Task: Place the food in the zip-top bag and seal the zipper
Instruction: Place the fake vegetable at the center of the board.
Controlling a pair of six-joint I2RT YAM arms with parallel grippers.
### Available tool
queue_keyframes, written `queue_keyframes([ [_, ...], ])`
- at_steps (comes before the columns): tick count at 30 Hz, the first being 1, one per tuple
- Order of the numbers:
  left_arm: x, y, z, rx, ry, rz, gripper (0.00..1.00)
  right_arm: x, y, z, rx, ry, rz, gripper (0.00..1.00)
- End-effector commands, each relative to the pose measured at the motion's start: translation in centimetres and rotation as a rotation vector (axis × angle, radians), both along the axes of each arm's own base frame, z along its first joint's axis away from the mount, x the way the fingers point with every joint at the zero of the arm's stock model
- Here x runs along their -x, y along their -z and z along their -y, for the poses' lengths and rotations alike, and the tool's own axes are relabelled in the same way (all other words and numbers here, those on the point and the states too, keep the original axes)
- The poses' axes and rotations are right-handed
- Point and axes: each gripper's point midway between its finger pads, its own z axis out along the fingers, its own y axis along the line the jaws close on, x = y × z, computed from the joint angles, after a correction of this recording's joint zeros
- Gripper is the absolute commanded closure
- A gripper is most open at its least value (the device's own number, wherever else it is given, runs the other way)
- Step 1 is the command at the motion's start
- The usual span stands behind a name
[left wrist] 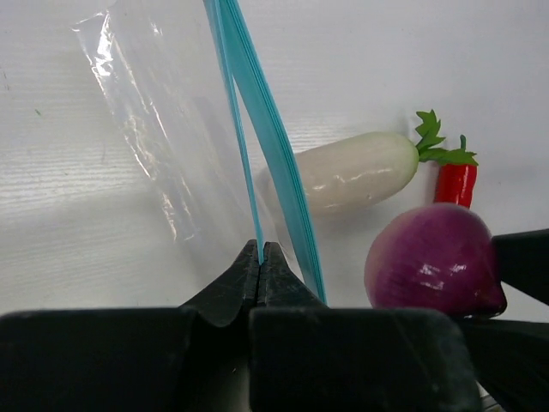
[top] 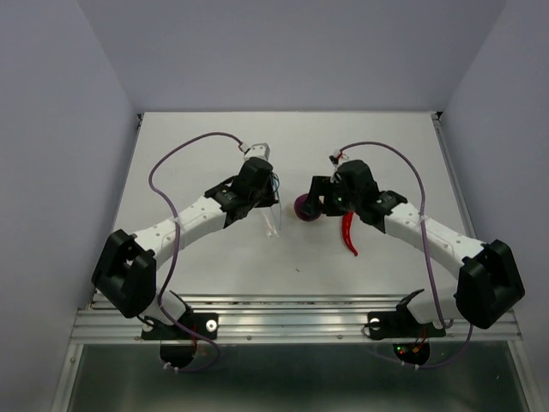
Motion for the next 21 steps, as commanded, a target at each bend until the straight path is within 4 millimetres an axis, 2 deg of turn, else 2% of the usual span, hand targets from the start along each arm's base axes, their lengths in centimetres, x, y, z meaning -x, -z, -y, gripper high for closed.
queue_keyframes([
  [1, -0.9, -1.6, 1.1, 0.027, 0.042, 0.041, 1.0, 3.8, 3.2, 0.8, 0.017, -0.076, -0.092, 0.77],
  [5, -0.8, -2.1, 1.4, 0.035, 0.059, 0.043, 1.0, 5.9, 6.1, 2.6, 0.085, -0.043, -0.17, 0.73],
  [10, -0.6, -2.7, 1.4, 0.04, 0.061, 0.033, 1.0, 6.2, 8.8, 3.9, 0.166, 0.015, -0.217, 0.66],
  [12, -0.3, -2.9, 1.5, 0.044, 0.07, 0.027, 1.0, 6.1, 9.5, 4.1, 0.191, 0.027, -0.23, 0.59],
  [13, -0.3, -3.0, 1.5, 0.045, 0.071, 0.027, 1.0, 5.9, 9.6, 4.2, 0.2, 0.031, -0.227, 0.49],
  [15, -0.1, -2.9, 1.3, 0.035, 0.07, 0.016, 1.0, 5.3, 8.7, 3.7, 0.19, 0.022, -0.207, 0.41],
  [17, -0.2, -3.1, 1.5, 0.037, 0.073, 0.014, 1.0, 5.0, 7.6, 3.2, 0.171, 0.001, -0.188, 0.21],
  [18, -0.2, -3.0, 1.5, 0.035, 0.073, 0.011, 1.0, 4.9, 6.9, 2.9, 0.159, -0.011, -0.175, 0.16],
  [19, -0.1, -3.1, 1.5, 0.033, 0.073, 0.011, 1.0, 4.4, 5.3, 2.5, 0.135, -0.017, -0.143, 0.11],
  [20, -0.2, -3.0, 1.4, 0.033, 0.071, 0.009, 1.0, 4.2, 4.4, 2.3, 0.12, -0.02, -0.123, 0.0],
  [21, -0.2, -3.0, 1.5, 0.034, 0.07, 0.007, 1.0, 3.9, 3.4, 2.1, 0.107, -0.02, -0.098, 0.0],
])
